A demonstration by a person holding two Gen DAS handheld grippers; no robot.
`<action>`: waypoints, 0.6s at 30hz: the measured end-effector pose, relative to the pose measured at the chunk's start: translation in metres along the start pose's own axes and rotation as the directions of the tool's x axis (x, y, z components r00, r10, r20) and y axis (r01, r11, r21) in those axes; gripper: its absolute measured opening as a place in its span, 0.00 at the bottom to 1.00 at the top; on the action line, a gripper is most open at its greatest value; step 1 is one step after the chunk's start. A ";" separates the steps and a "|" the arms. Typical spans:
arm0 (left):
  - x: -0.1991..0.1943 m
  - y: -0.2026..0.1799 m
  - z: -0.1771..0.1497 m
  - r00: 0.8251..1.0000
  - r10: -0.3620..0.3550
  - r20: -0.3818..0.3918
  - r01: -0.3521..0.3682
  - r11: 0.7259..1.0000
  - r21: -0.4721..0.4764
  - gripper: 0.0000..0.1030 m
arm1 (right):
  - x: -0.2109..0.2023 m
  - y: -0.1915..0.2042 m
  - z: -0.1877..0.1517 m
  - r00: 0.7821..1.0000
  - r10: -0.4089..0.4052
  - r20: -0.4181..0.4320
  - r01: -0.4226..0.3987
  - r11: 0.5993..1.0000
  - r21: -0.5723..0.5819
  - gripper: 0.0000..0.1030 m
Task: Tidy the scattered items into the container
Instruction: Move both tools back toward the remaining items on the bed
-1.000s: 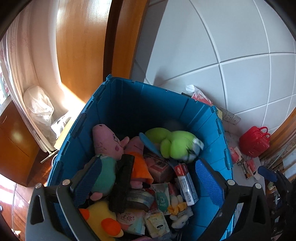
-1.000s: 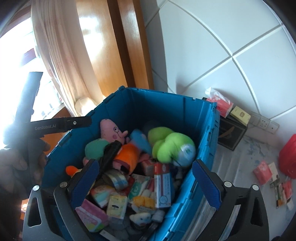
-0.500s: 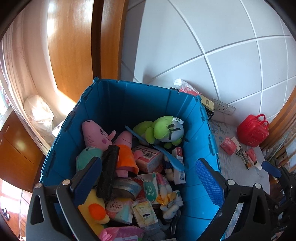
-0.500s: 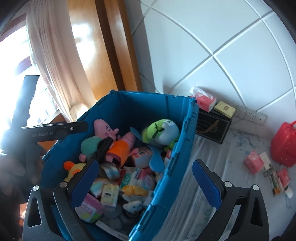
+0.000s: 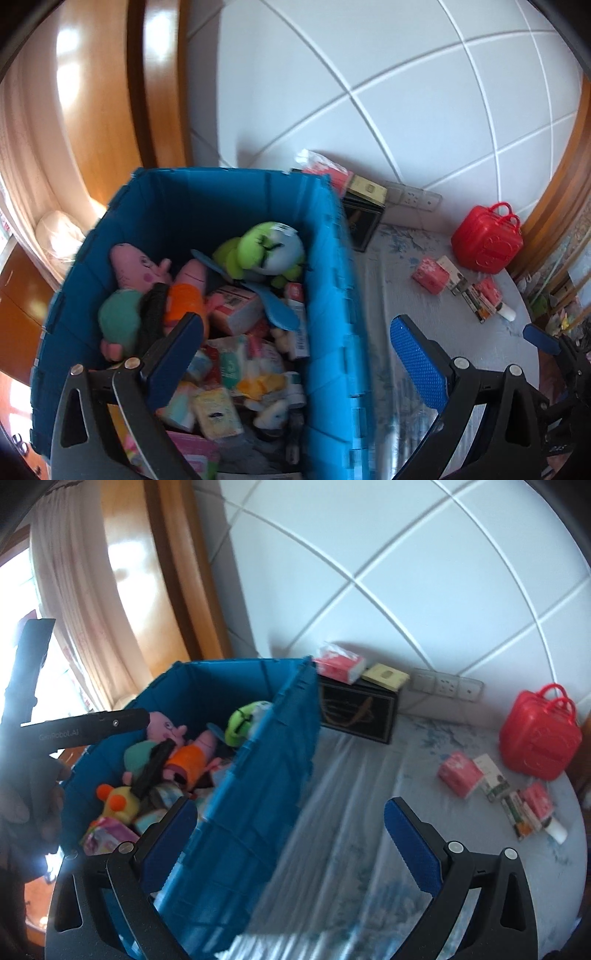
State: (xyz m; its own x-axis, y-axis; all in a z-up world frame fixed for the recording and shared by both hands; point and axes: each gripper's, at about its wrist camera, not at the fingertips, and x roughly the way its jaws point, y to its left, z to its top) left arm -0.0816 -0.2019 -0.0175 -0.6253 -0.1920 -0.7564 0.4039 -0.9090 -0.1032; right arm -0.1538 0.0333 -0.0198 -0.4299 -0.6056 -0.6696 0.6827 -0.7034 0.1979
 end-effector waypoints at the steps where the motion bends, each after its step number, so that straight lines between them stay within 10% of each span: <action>1: 0.003 -0.014 -0.001 1.000 -0.007 -0.004 0.007 1.000 0.009 1.00 | -0.004 -0.013 -0.004 1.000 -0.007 -0.003 0.007 1.000 0.011 1.00; 18: 0.096 -0.261 -0.023 0.990 -0.071 -0.126 0.084 0.991 0.108 1.00 | -0.060 -0.292 -0.082 0.979 -0.165 -0.116 0.186 0.962 0.199 1.00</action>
State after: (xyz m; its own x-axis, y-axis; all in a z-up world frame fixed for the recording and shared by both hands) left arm -0.2319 0.0255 -0.0776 -0.5635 -0.0792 -0.8223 0.2754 -0.9565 -0.0966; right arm -0.2787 0.3052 -0.0956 -0.4656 -0.4340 -0.7713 0.4598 -0.8633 0.2082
